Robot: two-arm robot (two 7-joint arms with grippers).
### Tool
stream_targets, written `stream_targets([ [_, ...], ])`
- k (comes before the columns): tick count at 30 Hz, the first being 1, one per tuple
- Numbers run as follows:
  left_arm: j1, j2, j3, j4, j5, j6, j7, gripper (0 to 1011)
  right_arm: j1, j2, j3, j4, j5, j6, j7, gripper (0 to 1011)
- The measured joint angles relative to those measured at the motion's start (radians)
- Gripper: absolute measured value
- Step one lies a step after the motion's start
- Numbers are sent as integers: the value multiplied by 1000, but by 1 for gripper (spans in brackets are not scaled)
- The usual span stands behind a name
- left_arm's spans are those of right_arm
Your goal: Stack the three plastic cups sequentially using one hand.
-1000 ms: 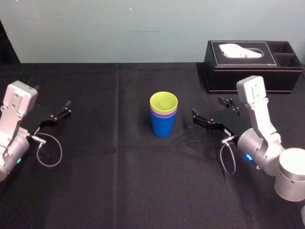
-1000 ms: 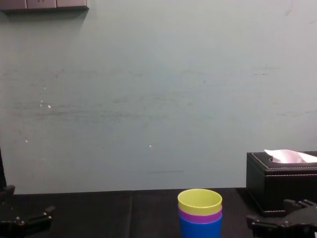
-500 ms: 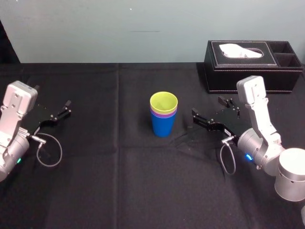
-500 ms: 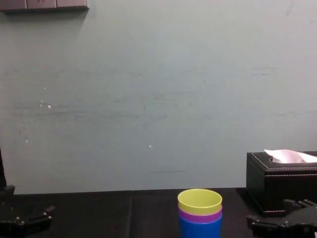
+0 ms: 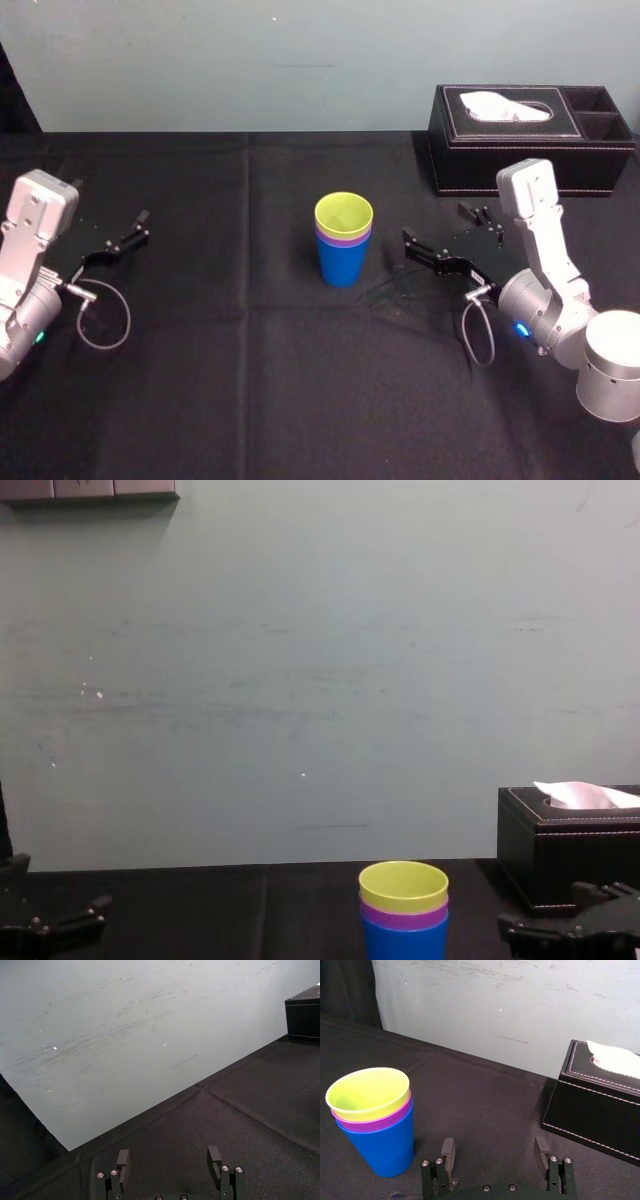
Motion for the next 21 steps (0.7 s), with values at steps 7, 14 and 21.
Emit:
stream_targets([
  [7, 0, 0, 0, 0, 0, 0, 0, 1011, 0, 0, 0, 0, 0, 0, 0, 1003],
  [14, 0, 0, 0, 0, 0, 0, 0, 1011, 0, 0, 0, 0, 0, 0, 0, 1003],
  [21, 0, 0, 0, 0, 0, 0, 0, 1011, 0, 0, 0, 0, 0, 0, 0, 1003],
])
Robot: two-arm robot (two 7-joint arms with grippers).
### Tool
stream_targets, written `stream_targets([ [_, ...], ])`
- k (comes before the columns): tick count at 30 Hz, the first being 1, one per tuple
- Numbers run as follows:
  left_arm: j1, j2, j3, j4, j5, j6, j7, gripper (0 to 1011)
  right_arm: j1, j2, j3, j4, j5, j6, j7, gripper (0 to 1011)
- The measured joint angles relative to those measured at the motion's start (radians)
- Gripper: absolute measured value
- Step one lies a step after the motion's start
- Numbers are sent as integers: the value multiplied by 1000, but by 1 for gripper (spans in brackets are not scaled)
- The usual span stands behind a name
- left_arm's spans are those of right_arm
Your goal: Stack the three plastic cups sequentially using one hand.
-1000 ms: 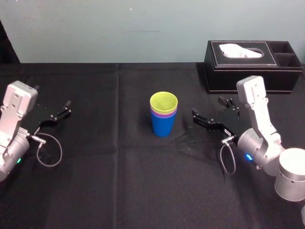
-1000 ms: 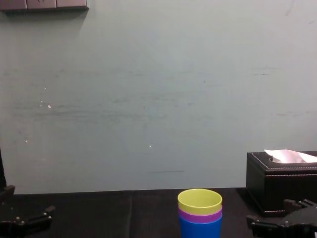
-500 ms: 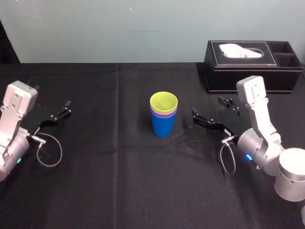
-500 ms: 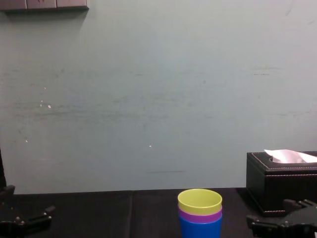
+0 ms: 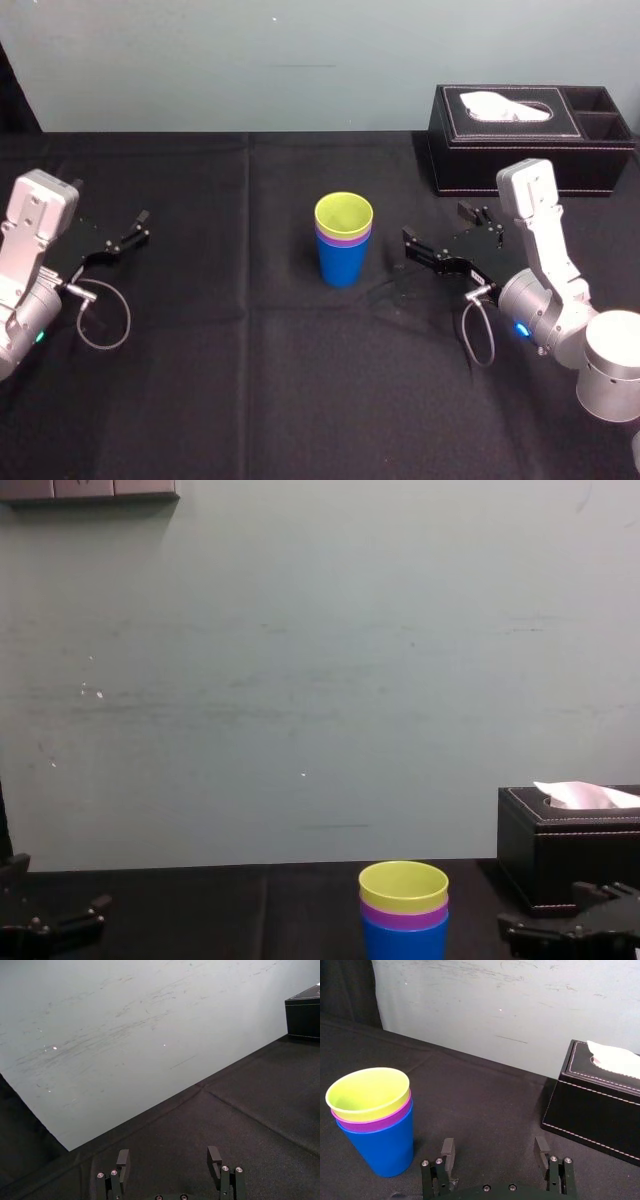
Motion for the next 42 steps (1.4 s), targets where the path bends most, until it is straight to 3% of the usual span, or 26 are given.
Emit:
stream_targets([
  [42, 0, 0, 0, 0, 0, 0, 0, 1011, 0, 0, 0, 0, 0, 0, 0, 1003],
])
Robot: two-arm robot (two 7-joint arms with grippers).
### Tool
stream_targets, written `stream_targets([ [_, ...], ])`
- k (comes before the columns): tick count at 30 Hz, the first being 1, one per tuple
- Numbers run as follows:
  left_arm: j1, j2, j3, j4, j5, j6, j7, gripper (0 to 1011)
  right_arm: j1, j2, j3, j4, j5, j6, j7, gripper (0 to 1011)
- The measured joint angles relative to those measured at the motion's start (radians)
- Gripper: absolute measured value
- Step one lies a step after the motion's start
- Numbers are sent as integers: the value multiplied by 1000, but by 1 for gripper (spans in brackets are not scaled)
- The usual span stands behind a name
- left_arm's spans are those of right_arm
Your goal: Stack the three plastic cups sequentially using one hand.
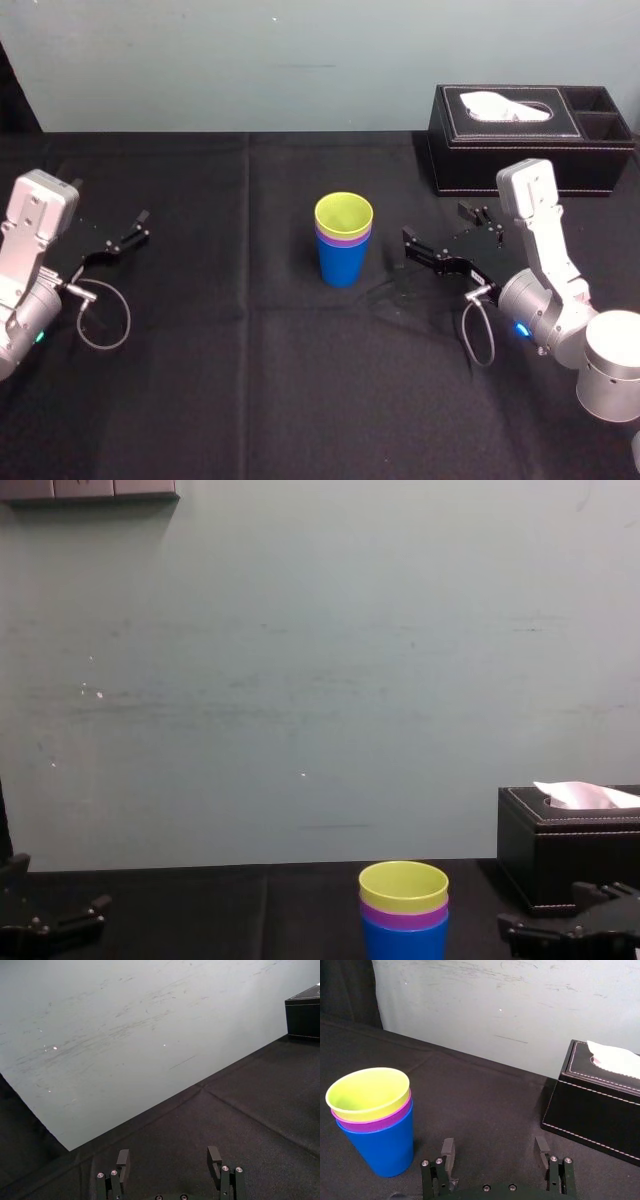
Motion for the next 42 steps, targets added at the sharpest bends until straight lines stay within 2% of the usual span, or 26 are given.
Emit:
stream_targets([
  [42, 0, 0, 0, 0, 0, 0, 0, 1011, 0, 0, 0, 0, 0, 0, 0, 1003],
])
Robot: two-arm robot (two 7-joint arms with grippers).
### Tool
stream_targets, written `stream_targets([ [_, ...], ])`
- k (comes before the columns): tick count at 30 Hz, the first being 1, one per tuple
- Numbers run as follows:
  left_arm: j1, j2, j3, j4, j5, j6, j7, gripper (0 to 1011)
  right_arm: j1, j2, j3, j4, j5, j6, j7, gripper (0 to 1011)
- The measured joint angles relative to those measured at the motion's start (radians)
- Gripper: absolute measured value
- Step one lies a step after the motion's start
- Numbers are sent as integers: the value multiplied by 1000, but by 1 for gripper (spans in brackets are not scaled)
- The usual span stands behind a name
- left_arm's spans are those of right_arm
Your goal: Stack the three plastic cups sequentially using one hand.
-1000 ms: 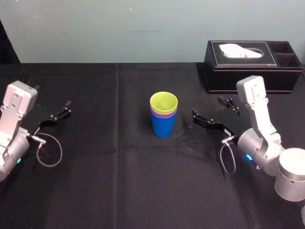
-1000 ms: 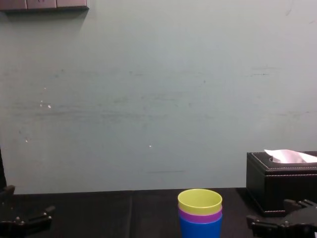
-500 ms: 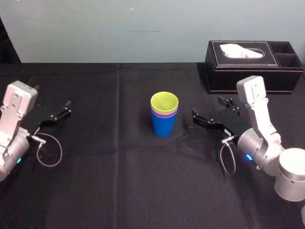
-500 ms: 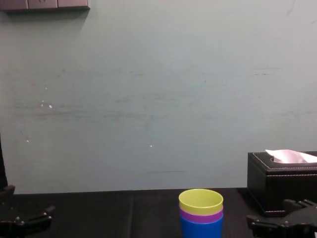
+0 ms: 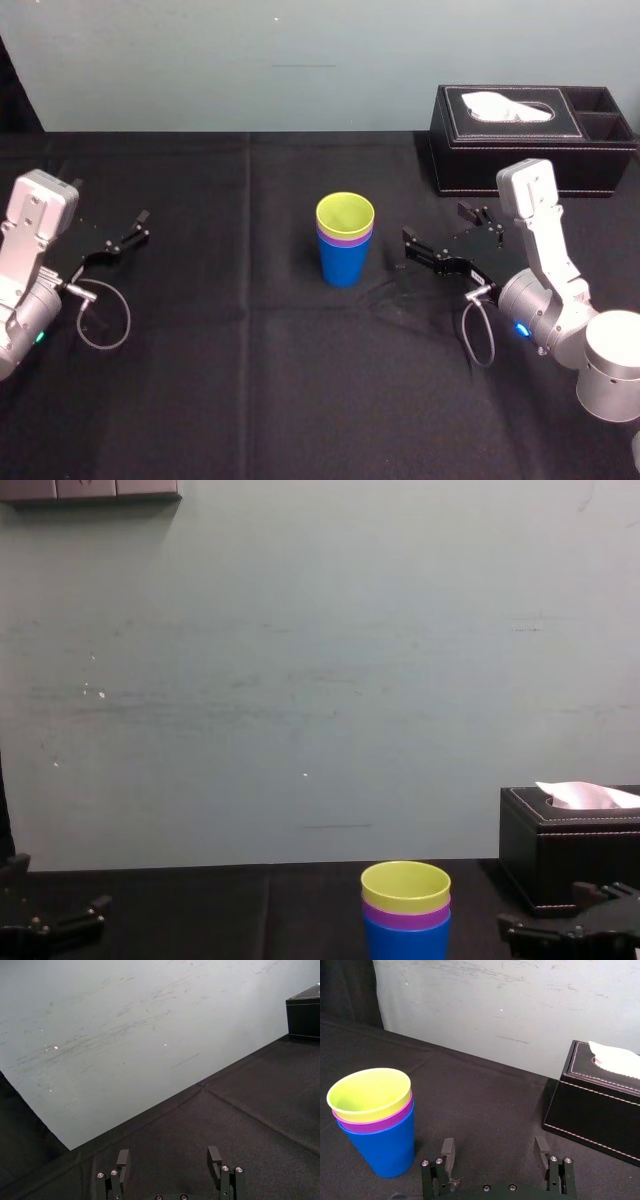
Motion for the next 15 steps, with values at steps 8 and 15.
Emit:
stream_targets([
  [8, 0, 0, 0, 0, 0, 0, 0, 1011, 0, 0, 0, 0, 0, 0, 0, 1003],
  [15, 0, 0, 0, 0, 0, 0, 0, 1012, 0, 0, 0, 0, 0, 0, 0, 1003],
])
